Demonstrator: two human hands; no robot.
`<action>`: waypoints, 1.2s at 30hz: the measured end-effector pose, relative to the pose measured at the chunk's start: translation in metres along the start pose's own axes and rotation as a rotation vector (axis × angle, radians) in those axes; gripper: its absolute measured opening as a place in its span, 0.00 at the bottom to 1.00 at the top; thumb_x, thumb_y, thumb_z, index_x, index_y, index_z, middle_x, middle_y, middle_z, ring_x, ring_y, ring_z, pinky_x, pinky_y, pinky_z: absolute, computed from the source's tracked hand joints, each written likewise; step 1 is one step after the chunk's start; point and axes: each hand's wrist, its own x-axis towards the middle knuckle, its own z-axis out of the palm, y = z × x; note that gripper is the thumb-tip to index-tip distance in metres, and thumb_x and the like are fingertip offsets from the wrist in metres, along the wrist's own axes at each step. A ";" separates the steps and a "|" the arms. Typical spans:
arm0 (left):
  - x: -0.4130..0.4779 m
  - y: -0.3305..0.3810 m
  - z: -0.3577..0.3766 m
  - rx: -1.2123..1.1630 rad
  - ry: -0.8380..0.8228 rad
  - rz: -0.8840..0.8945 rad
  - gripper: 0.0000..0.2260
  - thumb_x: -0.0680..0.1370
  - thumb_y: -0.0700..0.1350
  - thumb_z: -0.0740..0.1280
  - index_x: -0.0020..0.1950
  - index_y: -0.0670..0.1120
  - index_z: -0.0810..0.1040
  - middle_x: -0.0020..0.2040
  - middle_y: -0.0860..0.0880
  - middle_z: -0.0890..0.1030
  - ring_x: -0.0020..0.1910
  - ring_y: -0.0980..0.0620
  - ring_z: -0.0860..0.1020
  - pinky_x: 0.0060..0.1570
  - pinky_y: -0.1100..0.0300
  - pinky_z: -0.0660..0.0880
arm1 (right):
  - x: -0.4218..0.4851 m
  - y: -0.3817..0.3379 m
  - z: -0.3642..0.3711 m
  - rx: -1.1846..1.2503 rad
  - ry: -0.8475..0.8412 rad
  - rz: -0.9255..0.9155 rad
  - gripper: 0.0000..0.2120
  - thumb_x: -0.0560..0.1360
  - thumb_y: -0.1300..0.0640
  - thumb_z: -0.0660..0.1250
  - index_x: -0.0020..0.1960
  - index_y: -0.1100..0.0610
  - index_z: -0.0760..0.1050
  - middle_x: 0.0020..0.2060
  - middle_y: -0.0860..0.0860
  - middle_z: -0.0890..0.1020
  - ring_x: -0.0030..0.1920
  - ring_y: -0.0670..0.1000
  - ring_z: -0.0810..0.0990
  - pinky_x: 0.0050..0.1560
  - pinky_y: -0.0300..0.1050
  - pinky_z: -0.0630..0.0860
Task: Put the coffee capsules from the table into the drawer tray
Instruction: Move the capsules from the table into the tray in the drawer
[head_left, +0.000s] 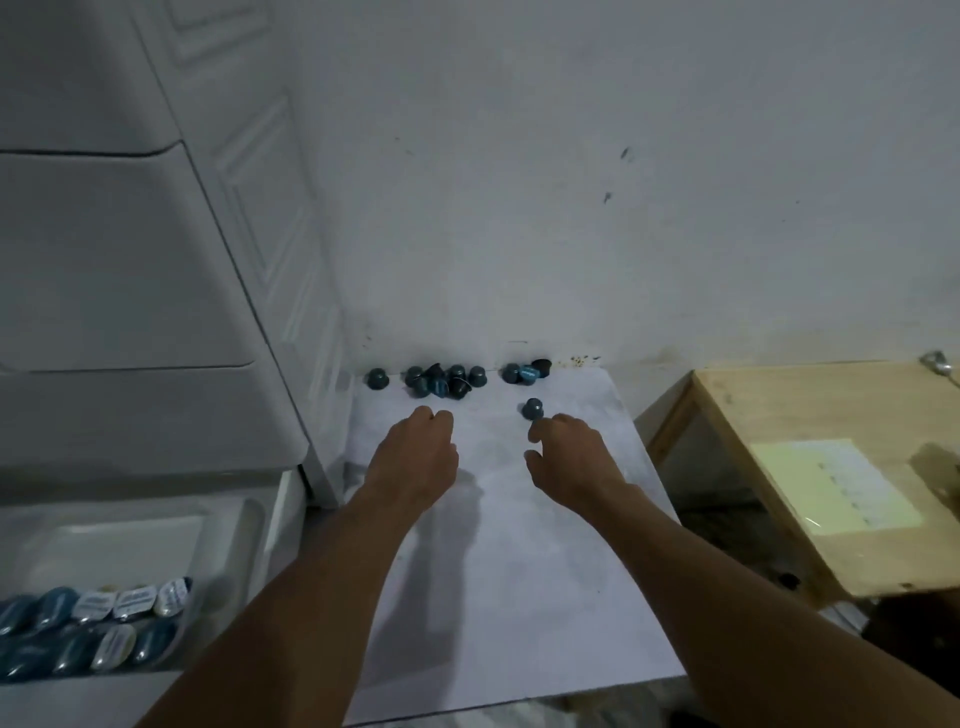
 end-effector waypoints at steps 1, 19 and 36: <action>0.007 -0.002 0.002 0.004 -0.005 -0.019 0.11 0.80 0.45 0.59 0.59 0.43 0.73 0.56 0.45 0.75 0.53 0.46 0.76 0.52 0.55 0.73 | 0.011 0.001 0.003 0.014 -0.009 -0.007 0.12 0.77 0.57 0.63 0.57 0.60 0.76 0.63 0.57 0.75 0.56 0.58 0.78 0.54 0.48 0.73; 0.179 -0.073 0.059 -0.080 0.031 -0.289 0.14 0.80 0.44 0.60 0.66 0.46 0.73 0.63 0.44 0.74 0.60 0.43 0.73 0.58 0.56 0.66 | 0.205 -0.031 0.095 0.262 -0.112 0.169 0.12 0.76 0.57 0.63 0.58 0.59 0.75 0.54 0.58 0.79 0.52 0.60 0.78 0.52 0.50 0.74; 0.197 -0.098 0.113 -0.312 0.021 -0.285 0.07 0.76 0.43 0.68 0.50 0.43 0.72 0.47 0.43 0.77 0.47 0.44 0.77 0.45 0.53 0.73 | 0.230 -0.032 0.143 0.321 -0.099 0.094 0.13 0.75 0.61 0.60 0.59 0.55 0.72 0.54 0.57 0.77 0.48 0.61 0.77 0.41 0.44 0.66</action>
